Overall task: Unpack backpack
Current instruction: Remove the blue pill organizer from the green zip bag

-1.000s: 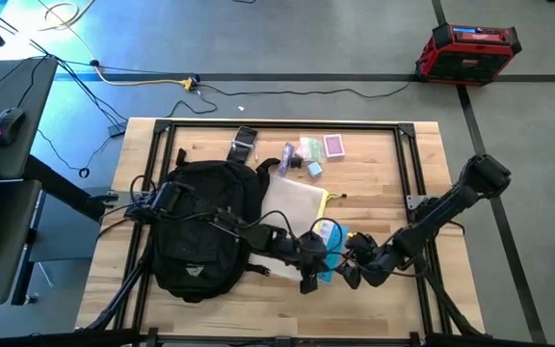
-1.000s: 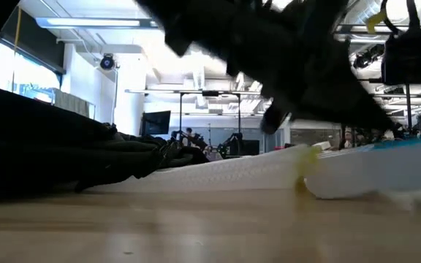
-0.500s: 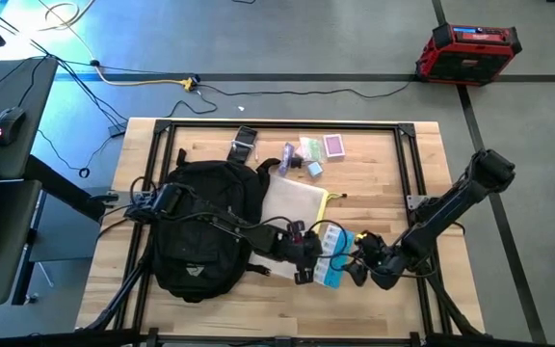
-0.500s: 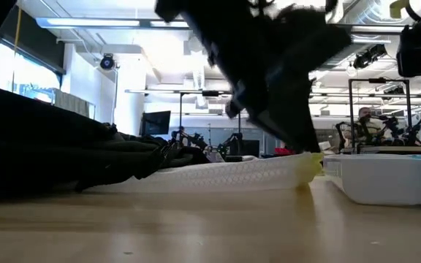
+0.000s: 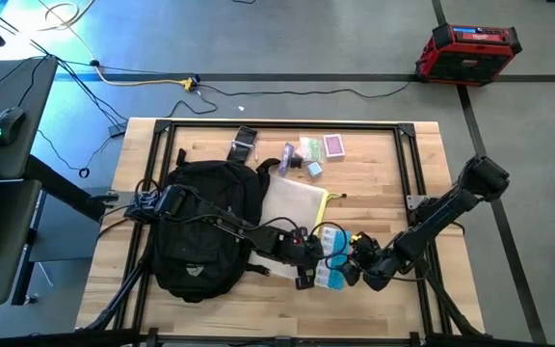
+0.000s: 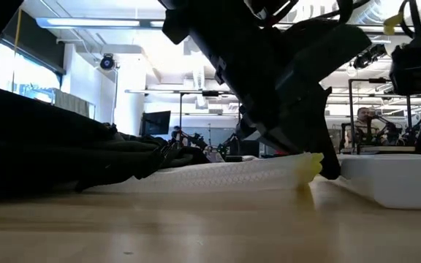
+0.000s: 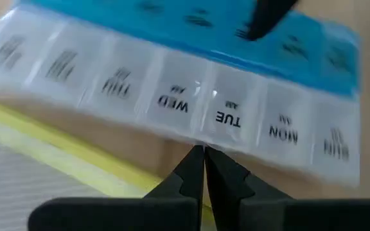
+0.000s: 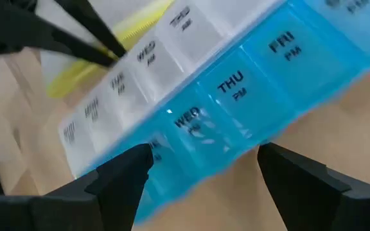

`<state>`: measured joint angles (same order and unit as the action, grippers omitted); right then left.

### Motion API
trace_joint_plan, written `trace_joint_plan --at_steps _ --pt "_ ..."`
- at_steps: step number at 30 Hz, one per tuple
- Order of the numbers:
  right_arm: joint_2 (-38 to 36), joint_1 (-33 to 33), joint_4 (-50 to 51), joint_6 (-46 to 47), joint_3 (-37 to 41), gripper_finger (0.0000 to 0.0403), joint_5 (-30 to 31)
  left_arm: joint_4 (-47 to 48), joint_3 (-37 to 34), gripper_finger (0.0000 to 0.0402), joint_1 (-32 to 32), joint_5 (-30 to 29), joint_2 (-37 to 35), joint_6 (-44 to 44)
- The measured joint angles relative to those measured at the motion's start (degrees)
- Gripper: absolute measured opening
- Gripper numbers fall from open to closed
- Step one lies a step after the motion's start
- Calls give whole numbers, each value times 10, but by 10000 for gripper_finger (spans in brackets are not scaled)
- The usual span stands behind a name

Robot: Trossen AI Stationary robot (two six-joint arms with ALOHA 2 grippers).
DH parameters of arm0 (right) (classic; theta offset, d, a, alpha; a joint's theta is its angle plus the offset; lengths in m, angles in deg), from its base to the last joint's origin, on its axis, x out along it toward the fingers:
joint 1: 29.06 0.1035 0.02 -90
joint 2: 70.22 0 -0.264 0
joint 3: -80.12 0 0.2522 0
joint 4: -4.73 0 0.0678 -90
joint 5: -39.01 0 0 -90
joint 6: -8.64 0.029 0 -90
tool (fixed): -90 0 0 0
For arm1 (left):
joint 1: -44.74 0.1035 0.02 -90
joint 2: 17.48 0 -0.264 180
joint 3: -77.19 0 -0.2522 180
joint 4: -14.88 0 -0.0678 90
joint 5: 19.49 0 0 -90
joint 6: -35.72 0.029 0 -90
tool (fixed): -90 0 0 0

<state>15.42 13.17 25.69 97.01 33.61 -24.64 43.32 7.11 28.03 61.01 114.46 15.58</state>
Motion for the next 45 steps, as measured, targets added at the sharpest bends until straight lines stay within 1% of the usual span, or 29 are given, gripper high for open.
trace_joint_plan --at_steps 2,7,11,15,17,21,23,25,29,30,32,34,36,39,42,45 --pt "0 -7 -10 -4 0 280 7 -15 0 0 -1 5 3 -4" --pt "-3 -21 -28 -22 1 280 9 -10 0 0 2 13 8 -7" --pt "-10 -22 -81 -44 -2 280 -4 -18 0 0 6 -5 10 -7" --pt "-10 -21 -130 -91 -2 280 -15 -19 1 0 13 -12 10 -7" --pt "-10 -23 -134 -93 -2 280 -16 -18 1 0 14 -11 10 -7" --pt "-7 -33 -107 -85 -2 275 -1 -22 1 0 14 -11 10 -7" --pt "-7 -38 -99 -87 -2 259 1 -22 1 0 13 -11 10 -7" --pt "-7 -42 -90 -89 -2 227 2 -22 1 0 13 -10 10 -7" --pt "-9 -41 -79 -83 -2 120 2 -11 1 0 9 -11 1 2" --pt "-13 -40 -76 -86 -2 113 -2 3 4 0 8 -16 -3 2" --pt "-22 -35 -70 -100 -2 113 -2 26 16 0 3 -22 -9 4" --pt "-44 -28 -60 -109 -2 113 9 60 21 0 -3 -48 -24 12" --pt "-79 -25 -38 -110 -2 113 33 70 23 0 -14 -85 -44 23" --pt "-150 -34 43 -115 -2 113 85 81 24 0 -34 -142 -72 37" --pt "-231 -58 140 -110 -2 113 141 94 24 0 -54 -179 -91 50" --pt "-303 -114 227 -110 -2 113 175 108 24 0 -68 -193 -94 54"
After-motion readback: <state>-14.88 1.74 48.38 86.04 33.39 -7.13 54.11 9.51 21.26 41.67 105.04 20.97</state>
